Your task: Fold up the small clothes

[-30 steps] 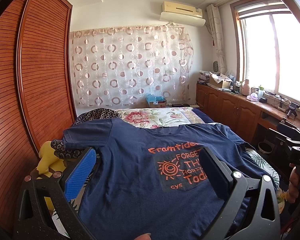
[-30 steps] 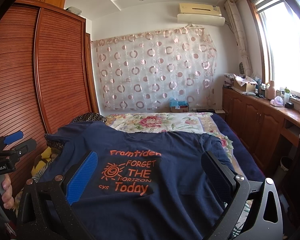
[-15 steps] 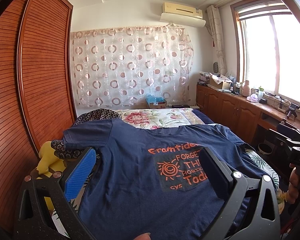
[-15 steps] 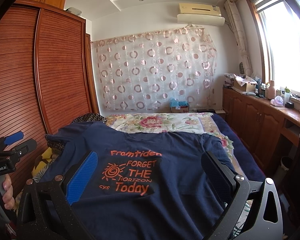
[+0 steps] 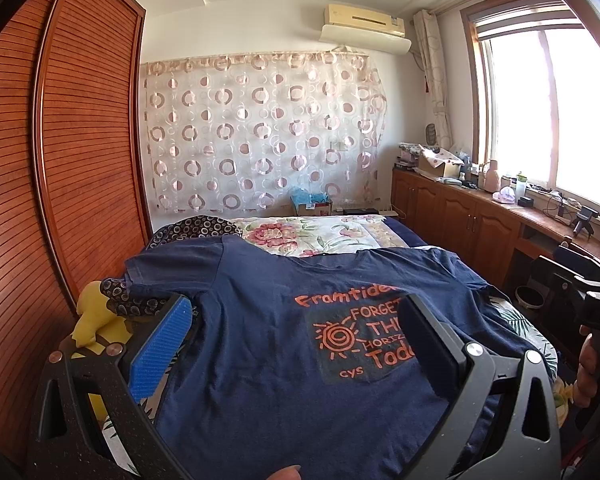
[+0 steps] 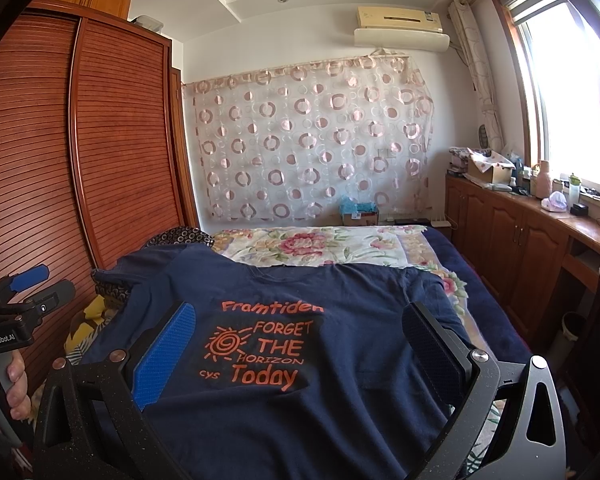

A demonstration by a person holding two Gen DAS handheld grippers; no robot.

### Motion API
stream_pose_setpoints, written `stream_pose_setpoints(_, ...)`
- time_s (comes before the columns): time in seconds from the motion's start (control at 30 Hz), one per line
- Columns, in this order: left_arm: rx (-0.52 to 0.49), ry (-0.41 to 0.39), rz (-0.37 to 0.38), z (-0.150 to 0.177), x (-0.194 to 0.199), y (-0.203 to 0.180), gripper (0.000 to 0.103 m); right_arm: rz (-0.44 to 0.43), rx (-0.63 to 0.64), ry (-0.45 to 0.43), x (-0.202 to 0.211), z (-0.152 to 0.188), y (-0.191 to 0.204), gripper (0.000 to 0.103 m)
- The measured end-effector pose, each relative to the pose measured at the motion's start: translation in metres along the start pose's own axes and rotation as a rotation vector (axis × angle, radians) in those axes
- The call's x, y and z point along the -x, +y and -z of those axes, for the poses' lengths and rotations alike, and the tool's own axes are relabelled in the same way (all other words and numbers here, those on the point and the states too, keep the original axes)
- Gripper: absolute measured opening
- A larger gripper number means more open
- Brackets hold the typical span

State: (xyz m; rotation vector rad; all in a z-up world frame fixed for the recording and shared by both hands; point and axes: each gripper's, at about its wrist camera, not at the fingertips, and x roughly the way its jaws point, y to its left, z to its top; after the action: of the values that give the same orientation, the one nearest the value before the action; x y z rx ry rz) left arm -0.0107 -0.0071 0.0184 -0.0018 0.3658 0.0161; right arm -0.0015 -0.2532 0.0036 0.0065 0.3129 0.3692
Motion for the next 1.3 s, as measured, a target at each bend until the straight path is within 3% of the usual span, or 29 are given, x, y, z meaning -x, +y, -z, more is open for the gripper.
stream_pose_setpoints(0.4, 0.010, 0.042, -0.031, -0.003, -0.006, 0.007, 0.103, -0.018, 0.010, 0.011, -0.020, 0.007, 0.003, 0.103)
stream_pose_setpoints(0.9, 0.038, 0.134, -0.102, 0.015, -0.054, 0.073, 0.103, -0.060, 0.061, 0.095, -0.066, 0.004, 0.007, 0.103)
stream_pose_setpoints(1.2, 0.041, 0.196, -0.101, 0.020, -0.091, 0.123, 0.103, -0.153, 0.095, 0.113, -0.090, 0.000, -0.003, 0.103)
stream_pose_setpoints(1.3, 0.066, 0.233, -0.069, 0.019, -0.108, 0.141, 0.101, -0.169, 0.111, 0.124, -0.102, -0.002, -0.006, 0.103)
